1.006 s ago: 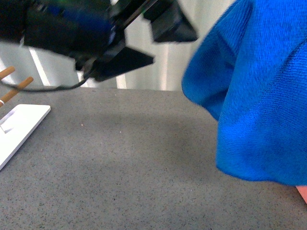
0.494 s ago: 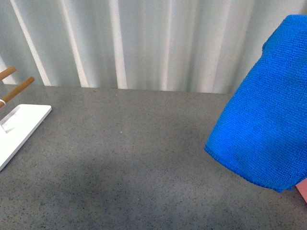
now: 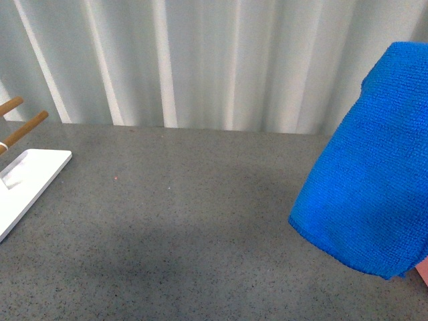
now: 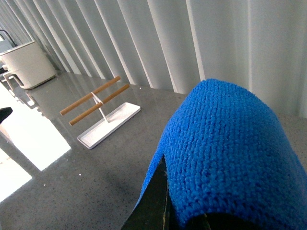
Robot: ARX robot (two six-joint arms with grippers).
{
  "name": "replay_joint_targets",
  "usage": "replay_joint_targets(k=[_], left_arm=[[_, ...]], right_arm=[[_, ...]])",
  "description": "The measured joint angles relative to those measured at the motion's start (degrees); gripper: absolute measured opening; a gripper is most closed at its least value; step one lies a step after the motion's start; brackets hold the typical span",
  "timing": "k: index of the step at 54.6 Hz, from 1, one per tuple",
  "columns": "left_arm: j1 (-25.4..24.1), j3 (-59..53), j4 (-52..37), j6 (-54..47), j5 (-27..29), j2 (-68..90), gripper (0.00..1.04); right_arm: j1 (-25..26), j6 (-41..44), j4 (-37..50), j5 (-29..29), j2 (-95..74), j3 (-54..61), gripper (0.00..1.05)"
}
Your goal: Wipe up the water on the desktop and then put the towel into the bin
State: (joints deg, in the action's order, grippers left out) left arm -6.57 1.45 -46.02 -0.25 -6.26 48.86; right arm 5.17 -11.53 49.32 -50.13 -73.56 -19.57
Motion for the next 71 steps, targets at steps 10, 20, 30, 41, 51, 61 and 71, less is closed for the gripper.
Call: replay_joint_targets(k=[10,20,30,41,51,61,71], left_arm=[[4.74,-0.04,7.28,0.31,5.66,-8.83,0.04],[6.54,-0.07,13.84,0.33,6.10,-16.13,0.04],[6.54,-0.09,20.28,0.35,6.19,-23.08,0.04],[6.54,-0.11,25.53,0.35,6.19,-28.48,0.04],[6.54,-0.11,29.46,0.35,6.19,-32.52,0.04],[6.54,-0.11,32.98,0.35,6.19,-36.09,0.04],[6.54,-0.11,35.56,0.35,6.19,-38.60,0.04]], right_arm=[[-0.85,1.27,-1.99,0.46,1.42,0.00,0.03],[-1.51,2.38,-3.48,1.05,2.01,0.00,0.03],[-2.43,2.95,-4.26,2.03,2.47,0.00,0.03],[-2.23,3.67,-5.68,2.01,3.15,0.00,0.03],[-1.55,3.72,-5.70,2.03,3.32,0.00,0.03],[-1.53,3.72,-5.68,2.10,3.32,0.00,0.03],[-2.03,3.74,-6.08,2.97,3.37,0.00,0.03]])
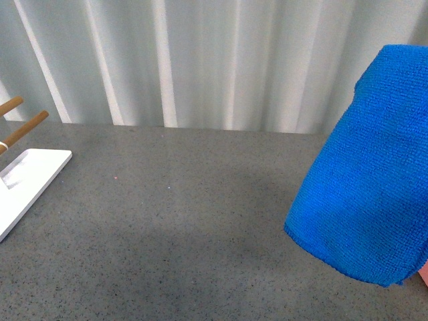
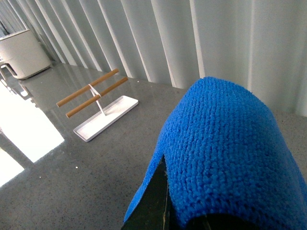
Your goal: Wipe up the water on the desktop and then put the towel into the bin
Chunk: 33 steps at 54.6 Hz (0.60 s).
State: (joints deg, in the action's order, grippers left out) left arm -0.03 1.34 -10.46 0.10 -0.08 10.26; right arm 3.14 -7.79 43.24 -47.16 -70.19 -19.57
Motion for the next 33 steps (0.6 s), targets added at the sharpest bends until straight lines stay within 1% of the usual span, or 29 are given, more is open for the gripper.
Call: replay_joint_targets(k=[2,7,14,16,19,26,28,33], left_arm=[[0.00,0.02,0.59,0.00,0.00,-0.61,0.04],[0.00,0.02,9.86,0.02,0.02,-8.22,0.04],[0.00,0.02,10.34,0.00,0.07,-10.01,0.04],[0.00,0.02,10.36,0.00,0.04,-10.03,0.04],[0.00,0.02,10.38,0.07,0.04,-10.03,0.05],[0.00,0.02,10.40,0.04,0.04,-10.03,0.27],[0.00,0.02,10.43,0.04,0.04,-10.03,0.38],[0.00,0.02,10.43,0.04,0.04,-10.03,0.60]], right_arm=[[-0.20,0.04,-0.28,0.20,0.02,-0.02,0.03],[-1.05,0.37,-1.46,1.29,0.09,-0.13,0.03],[-3.04,0.98,-1.75,3.34,-0.20,-0.77,0.03],[-3.98,1.42,-2.34,4.87,-0.98,-1.51,0.03],[-5.77,2.43,-5.16,8.72,-3.02,-3.30,0.03],[-9.29,4.39,-12.00,16.57,-8.48,-8.28,0.03],[-10.45,4.28,-13.60,18.47,-10.84,-10.29,0.03],[-12.98,2.27,-18.12,23.80,-17.31,-16.83,0.03]])
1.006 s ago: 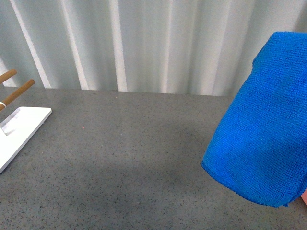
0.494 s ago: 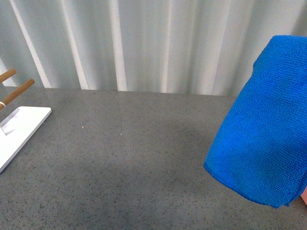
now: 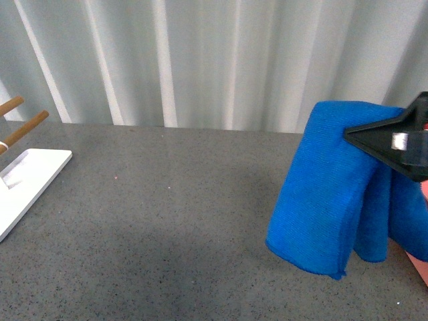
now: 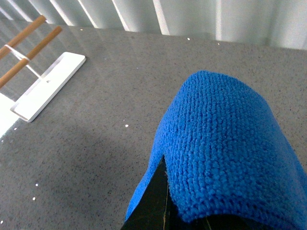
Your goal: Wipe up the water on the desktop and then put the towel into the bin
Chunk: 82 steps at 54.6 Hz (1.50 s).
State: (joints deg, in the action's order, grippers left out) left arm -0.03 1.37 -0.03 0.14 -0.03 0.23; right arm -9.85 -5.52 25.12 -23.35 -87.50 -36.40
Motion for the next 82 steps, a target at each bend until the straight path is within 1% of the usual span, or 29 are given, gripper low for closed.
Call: replay_joint_targets(k=[1,3,6,10,11,15,19,23,30,34,40,46,53,61,67,74,79,82], left_arm=[[0.00,0.00,0.00,0.00,0.00,0.00,0.65],[0.00,0.00,0.00,0.00,0.00,0.00,0.72],[0.00,0.00,0.00,0.00,0.00,0.00,0.86],[0.00,0.00,0.00,0.00,0.00,0.00,0.98],[0.00,0.00,0.00,0.00,0.00,0.00,0.99],[0.00,0.00,0.00,0.00,0.00,0.00,0.98],[0.00,0.00,0.00,-0.02,0.00,0.00,0.98],[0.00,0.00,0.00,-0.02,0.00,0.00,0.98],[0.00,0.00,0.00,-0.02,0.00,0.00,0.98],[0.00,0.00,0.00,0.00,0.02,0.00,0.98],[0.00,0.00,0.00,-0.02,0.00,0.00,0.98],[0.00,0.00,0.00,0.00,0.00,0.00,0.98],[0.00,0.00,0.00,0.00,0.00,0.00,0.98],[0.00,0.00,0.00,-0.02,0.00,0.00,0.98],[0.00,0.00,0.00,-0.02,0.00,0.00,0.98],[0.00,0.00,0.00,-0.02,0.00,0.00,0.98],[0.00,0.00,0.00,-0.02,0.00,0.00,0.98],[0.00,0.00,0.00,-0.02,0.00,0.00,0.98]], right_arm=[[-0.59,-0.98,-1.16,1.29,-1.86,-1.99,0.03],[-1.53,-2.82,-3.06,3.10,-5.03,-5.46,0.03],[-2.69,-6.03,-5.60,4.92,-9.44,-10.32,0.03],[-3.82,-9.55,-7.39,5.57,-13.66,-15.04,0.03],[-4.22,-10.86,-7.85,5.66,-14.78,-16.35,0.03],[-5.49,-13.68,-8.20,5.57,-17.94,-19.85,0.03],[-7.54,-18.14,-9.64,5.70,-22.23,-24.04,0.03],[-9.09,-20.41,-10.40,6.14,-25.51,-25.53,0.03],[-10.60,-22.25,-9.73,6.67,-30.60,-24.92,0.03],[-10.62,-22.91,-8.61,6.56,-33.53,-22.23,0.03],[-9.33,-22.56,-7.72,6.78,-35.17,-18.27,0.03],[-6.05,-20.26,-8.63,8.24,-35.45,-15.98,0.03],[-2.67,-17.81,-10.36,10.38,-35.80,-16.46,0.03],[1.49,-14.12,-12.96,14.88,-38.16,-20.55,0.03],[2.14,-13.11,-13.33,16.50,-39.58,-23.23,0.03],[2.38,-11.15,-13.97,17.75,-42.88,-28.98,0.03],[2.36,-10.84,-13.31,17.40,-44.98,-32.35,0.03],[2.08,-11.23,-13.38,15.78,-46.53,-34.91,0.03]])
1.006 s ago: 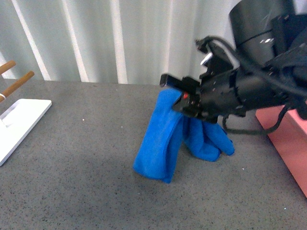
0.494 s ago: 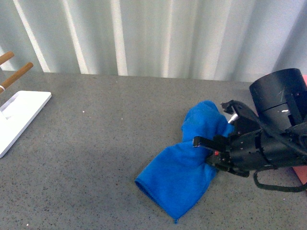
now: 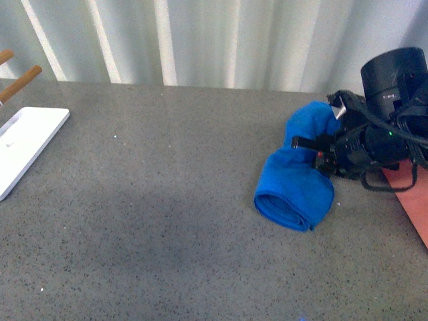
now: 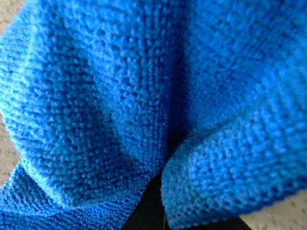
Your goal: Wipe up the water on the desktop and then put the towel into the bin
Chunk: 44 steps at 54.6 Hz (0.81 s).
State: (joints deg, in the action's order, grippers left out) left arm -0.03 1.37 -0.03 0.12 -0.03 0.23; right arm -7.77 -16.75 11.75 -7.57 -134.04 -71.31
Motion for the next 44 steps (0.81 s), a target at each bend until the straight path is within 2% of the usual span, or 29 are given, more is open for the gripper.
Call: replay_joint_targets(k=[9,21,33,44], left_arm=[[0.00,0.00,0.00,0.02,0.00,-0.04,0.98],[0.00,0.00,0.00,0.00,0.02,-0.04,0.98],[0.00,0.00,0.00,0.02,0.00,-0.04,0.98],[0.00,0.00,0.00,0.00,0.02,-0.04,0.98]], right_arm=[[-4.09,3.28,-1.92,-2.38,-5.40,-9.66,0.03],[-10.49,4.59,-1.84,-6.08,-8.92,-15.76,0.03],[-16.28,5.27,-1.77,-10.23,-7.74,-13.05,0.03],[-16.90,10.78,-4.87,-14.08,-1.25,-2.82,0.03]])
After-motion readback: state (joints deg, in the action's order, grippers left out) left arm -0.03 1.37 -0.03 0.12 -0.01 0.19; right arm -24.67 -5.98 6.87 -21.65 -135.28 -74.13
